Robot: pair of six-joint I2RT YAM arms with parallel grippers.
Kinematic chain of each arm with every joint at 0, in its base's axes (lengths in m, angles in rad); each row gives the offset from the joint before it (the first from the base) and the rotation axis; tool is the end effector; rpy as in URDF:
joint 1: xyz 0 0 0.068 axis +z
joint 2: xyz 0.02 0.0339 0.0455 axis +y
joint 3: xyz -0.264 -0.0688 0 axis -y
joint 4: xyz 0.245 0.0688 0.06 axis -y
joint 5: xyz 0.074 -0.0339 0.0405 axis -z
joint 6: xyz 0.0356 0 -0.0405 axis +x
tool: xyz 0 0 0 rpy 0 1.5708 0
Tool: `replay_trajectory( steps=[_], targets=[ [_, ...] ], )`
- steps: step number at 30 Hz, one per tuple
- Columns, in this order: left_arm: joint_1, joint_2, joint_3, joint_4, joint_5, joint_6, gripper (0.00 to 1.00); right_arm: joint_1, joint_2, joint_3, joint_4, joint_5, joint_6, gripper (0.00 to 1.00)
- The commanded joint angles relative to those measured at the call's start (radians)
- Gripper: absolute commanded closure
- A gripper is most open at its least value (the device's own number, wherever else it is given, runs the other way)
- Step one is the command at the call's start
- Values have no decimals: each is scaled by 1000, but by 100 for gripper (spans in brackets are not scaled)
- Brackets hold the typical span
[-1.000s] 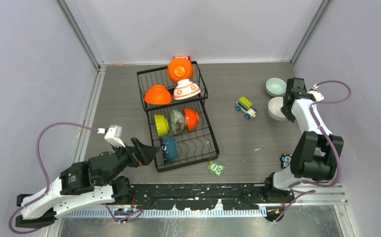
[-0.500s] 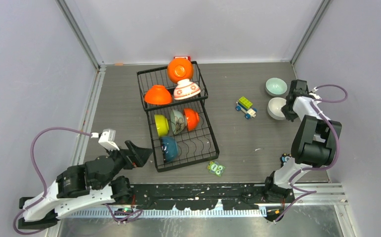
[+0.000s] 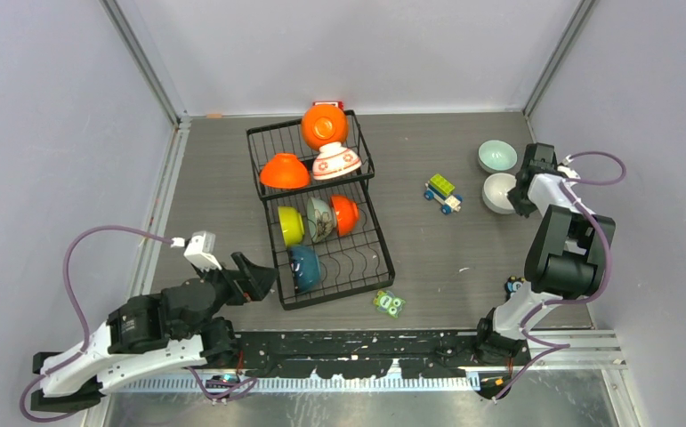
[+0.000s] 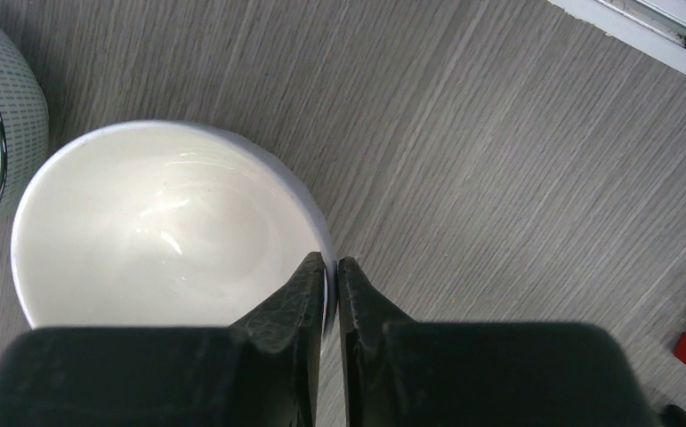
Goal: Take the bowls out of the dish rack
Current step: Place the bowl at the center of the board, then move the dish rack to the center of the board.
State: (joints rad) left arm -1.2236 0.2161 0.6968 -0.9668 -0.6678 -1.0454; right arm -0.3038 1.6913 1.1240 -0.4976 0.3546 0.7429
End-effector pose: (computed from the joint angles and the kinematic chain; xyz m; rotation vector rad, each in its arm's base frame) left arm 0.0349 -0.0318 0.2890 -0.2374 2.0205 -0.7957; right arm 0.3232 -0.1143 0.2006 1.3812 2.1567 -0.3034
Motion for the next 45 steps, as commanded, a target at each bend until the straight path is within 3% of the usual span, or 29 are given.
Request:
replay_trajectory(
  steps=[1,6,11,14,22,26,30,38,42,45],
  targets=[
    [3,20,-8,26,3,-26,3,1,-30,2,21,16,-9,80],
    [3,19,-12,29,13,-32,4,1,-49,-7,11,15,-13,75],
    [1,15,-14,34,26,-32,4,1,-71,-21,8,11,-17,59],
    [2,13,-13,31,25,-23,4,3,-96,-8,-4,-15,-14,56],
    [1,71,54,3,-17,72,0,90,-260,125,-98,-78,35,12],
    [2,120,95,21,-19,122,0,234,-387,204,-145,-47,-2,10],
    [2,179,102,60,0,160,0,391,-565,180,-164,-81,-75,11],
    [2,273,50,155,29,162,1,581,-820,-69,-190,-540,-145,14],
    [2,265,-15,234,13,106,3,629,-914,-268,-47,-611,-28,14],
    [2,252,-70,271,-15,31,5,672,-985,-429,152,-628,76,15]
  ],
)
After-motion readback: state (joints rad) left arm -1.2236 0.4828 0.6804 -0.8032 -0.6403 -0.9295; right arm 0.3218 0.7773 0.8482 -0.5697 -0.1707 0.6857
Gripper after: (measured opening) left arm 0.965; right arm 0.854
